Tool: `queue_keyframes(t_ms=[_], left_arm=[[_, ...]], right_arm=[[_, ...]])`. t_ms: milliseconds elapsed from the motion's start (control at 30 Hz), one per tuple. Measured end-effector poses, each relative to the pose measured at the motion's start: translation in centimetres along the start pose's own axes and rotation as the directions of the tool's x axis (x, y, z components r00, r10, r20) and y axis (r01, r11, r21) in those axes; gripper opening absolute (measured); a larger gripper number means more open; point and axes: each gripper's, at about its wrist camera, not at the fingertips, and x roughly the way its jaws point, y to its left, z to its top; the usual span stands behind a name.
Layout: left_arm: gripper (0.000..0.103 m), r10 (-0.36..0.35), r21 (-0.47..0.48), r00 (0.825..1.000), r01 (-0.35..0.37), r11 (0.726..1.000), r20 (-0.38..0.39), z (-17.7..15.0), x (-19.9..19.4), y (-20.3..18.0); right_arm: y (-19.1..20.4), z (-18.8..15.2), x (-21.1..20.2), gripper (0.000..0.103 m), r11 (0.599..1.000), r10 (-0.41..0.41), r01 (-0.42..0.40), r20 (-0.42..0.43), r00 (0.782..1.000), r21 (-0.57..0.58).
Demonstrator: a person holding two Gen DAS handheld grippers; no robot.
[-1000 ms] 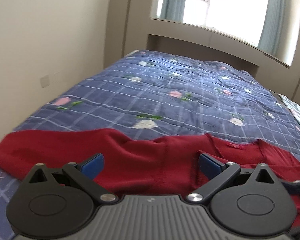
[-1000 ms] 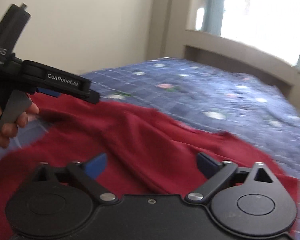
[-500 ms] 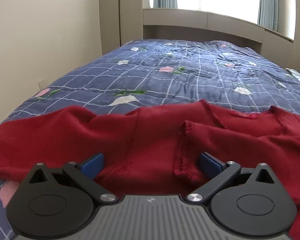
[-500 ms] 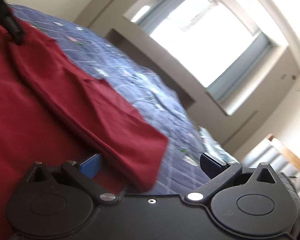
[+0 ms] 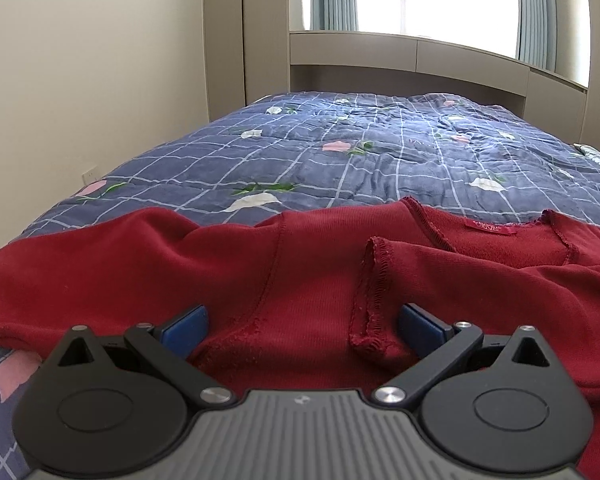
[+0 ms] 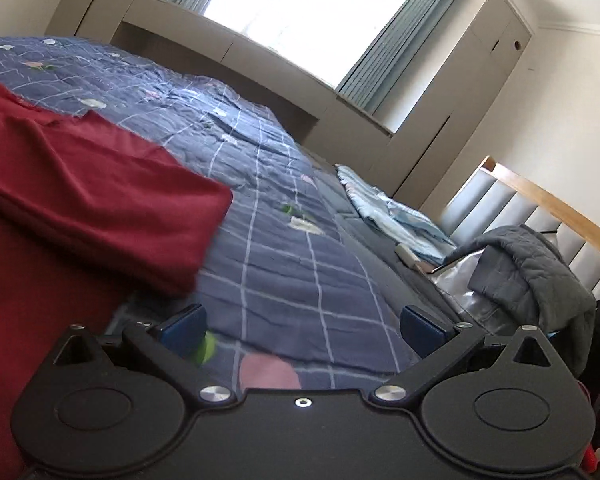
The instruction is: Fold small clothes
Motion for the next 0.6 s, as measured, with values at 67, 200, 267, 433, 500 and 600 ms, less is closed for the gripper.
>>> queue_keyframes(t_ms=[67, 200, 267, 433, 500, 600], left_arm=[[0.103, -0.001, -0.001, 1.0, 0.001, 1.0, 0.0, 0.0, 0.0, 0.0], [0.103, -0.001, -0.001, 1.0, 0.001, 1.0, 0.001, 0.0, 0.0, 0.0], [0.103, -0.002, -0.001, 1.0, 0.002, 1.0, 0.001, 0.0, 0.1, 0.0], [0.103, -0.002, -0.002, 1.0, 0.002, 1.0, 0.001, 0.0, 0.1, 0.0], [0.103, -0.003, -0.003, 1.0, 0.003, 1.0, 0.001, 0.0, 0.1, 0.0], [0.103, -0.006, -0.006, 1.0, 0.006, 1.0, 0.001, 0.0, 0.1, 0.0]], right_arm=[[-0.3, -0.2, -0.5, 0.102, 1.0, 0.01, -0.01, 0.012, 1.0, 0.015], [-0.3, 0.8, -3.1, 0.102, 0.999, 0.023, -0.028, 0.112, 0.993, 0.045], [-0.1, 1.9, -3.4, 0.102, 0.998, 0.028, -0.035, 0.142, 0.99, 0.045], [1.1, 4.1, -1.0, 0.102, 0.996, 0.069, -0.076, 0.119, 0.991, 0.049], [1.8, 4.0, 0.4, 0.102, 0.996, 0.08, -0.082, 0.065, 0.995, 0.024], [2.3, 3.4, 1.1, 0.102, 0.996, 0.084, -0.084, 0.041, 0.996, 0.022]])
